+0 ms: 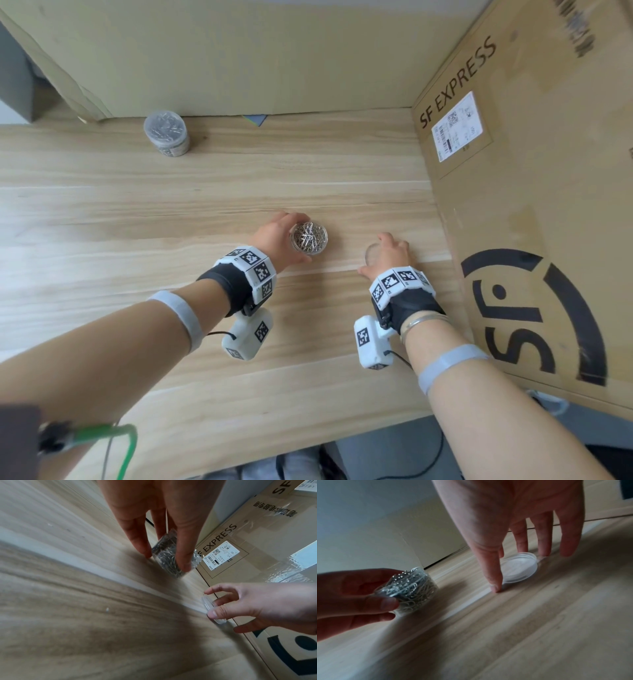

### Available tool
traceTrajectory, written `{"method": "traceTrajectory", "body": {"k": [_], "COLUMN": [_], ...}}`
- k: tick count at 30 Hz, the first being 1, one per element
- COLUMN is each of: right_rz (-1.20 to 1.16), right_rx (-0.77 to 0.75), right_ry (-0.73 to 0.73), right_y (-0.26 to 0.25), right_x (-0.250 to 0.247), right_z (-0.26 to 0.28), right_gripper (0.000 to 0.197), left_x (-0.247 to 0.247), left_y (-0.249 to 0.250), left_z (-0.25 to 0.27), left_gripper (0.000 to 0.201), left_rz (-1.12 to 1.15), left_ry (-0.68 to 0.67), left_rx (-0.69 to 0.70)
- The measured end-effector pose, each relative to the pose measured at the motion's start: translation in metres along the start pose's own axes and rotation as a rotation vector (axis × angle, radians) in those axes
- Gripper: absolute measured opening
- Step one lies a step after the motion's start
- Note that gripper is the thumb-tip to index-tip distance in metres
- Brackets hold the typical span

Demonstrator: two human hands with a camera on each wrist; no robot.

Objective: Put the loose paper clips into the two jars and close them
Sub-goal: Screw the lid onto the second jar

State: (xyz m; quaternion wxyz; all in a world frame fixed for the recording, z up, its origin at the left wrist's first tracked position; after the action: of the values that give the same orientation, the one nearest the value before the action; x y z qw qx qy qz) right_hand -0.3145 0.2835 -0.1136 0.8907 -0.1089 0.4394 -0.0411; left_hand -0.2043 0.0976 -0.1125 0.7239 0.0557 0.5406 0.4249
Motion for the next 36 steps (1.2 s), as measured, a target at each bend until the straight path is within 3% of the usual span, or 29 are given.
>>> {"method": "traceTrajectory", "body": {"k": [5, 19, 27, 36], "right_rz": [0.036, 0.169, 0.036, 0.104], "right_rx": [-0.088, -0.47, -0.567, -0.65], "right_ry": [0.001, -0.048, -0.122, -0.127], "right_y": [-0.014, -0.115, -0.151, -0.17], "right_x": [-0.001, -0.006, -0.003, 0.002], "right_z": [0.005, 0.047, 0.07, 0.077], "right_gripper": [0.061, 0.078, 0.077, 0.065], "left_x": [0.002, -0.022, -0.032, -0.043], "left_y": [0.001, -0.012, -0.011, -0.014], "left_z": [0.001, 0.007, 0.016, 0.021], "left_gripper": [0.07, 0.07, 0.068, 0.069], "left_rz": [0.038, 0.064, 0.073, 0.125], "left_ry": [-0.015, 0.07, 0.108, 0.127], "left_rx": [0.003, -0.021, 0.014, 0.017]}}
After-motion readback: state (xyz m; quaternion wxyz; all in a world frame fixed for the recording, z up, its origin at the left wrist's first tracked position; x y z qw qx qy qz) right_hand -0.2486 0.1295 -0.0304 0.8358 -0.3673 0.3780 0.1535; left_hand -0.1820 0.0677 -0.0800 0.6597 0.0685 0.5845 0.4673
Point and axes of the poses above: each hand's wrist, its own z-axis away from the middle knuckle, its own x-axis out of the palm, y = z × x, the point moved 9 cm from there along -z, towards the middle knuckle, and after that the axes turned 13 degrees about -z, right-handed, at the moved point
